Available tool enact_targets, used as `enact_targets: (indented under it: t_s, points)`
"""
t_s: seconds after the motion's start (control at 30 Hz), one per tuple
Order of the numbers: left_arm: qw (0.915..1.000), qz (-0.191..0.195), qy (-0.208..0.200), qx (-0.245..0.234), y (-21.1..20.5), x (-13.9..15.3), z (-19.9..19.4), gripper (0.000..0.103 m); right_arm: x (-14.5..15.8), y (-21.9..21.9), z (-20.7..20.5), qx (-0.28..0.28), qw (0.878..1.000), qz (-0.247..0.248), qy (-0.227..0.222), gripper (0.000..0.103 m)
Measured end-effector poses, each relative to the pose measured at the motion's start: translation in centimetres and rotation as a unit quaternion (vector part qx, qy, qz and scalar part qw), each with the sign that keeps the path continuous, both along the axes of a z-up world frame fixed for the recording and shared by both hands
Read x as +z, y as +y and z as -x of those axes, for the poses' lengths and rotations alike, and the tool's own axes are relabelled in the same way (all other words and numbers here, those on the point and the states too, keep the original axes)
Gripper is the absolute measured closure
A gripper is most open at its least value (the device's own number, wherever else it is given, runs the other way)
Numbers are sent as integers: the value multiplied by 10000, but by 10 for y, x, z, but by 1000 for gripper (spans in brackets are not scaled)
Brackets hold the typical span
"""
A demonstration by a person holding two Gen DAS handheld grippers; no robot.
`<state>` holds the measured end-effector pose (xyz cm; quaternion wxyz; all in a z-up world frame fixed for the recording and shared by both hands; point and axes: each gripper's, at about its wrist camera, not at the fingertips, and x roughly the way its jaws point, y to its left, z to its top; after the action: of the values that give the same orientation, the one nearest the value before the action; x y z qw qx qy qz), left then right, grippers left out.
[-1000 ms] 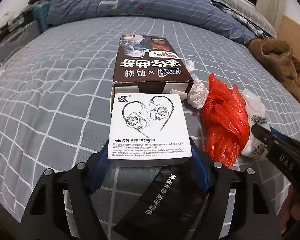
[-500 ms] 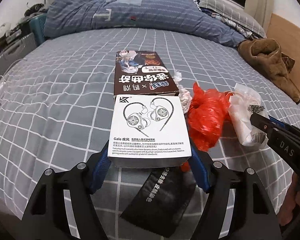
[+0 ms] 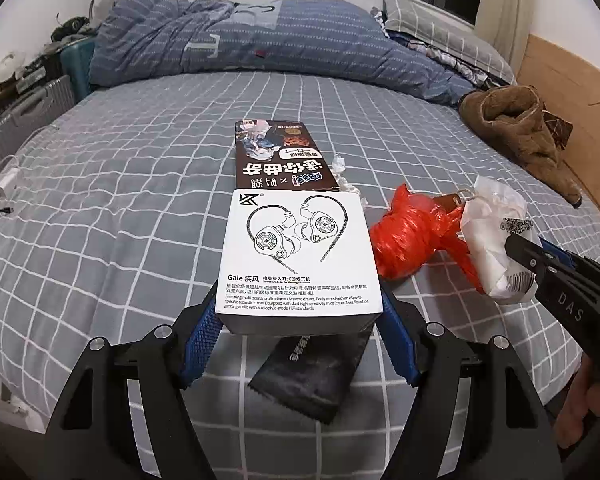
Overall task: Collect trash
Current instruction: 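Carry the white box and clear bag in both tools over the trash bin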
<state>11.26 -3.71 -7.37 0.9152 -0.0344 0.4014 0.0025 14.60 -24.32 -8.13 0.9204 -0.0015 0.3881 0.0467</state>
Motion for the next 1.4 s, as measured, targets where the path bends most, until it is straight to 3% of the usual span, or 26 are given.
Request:
enact_targets:
  t_s: [0.77, 0.93, 1.4]
  points:
    - [9998, 72, -151, -141, -4, 22, 66, 33, 23, -4, 75, -99, 9997, -46, -215, 77]
    - [9997, 104, -111, -171, -5, 22, 78, 33, 30, -10, 89, -160, 9987, -114, -464, 74]
    - [9995, 134, -81, -261, -10, 23, 113, 33, 29, -8, 125, -47, 9992, -88, -397, 77]
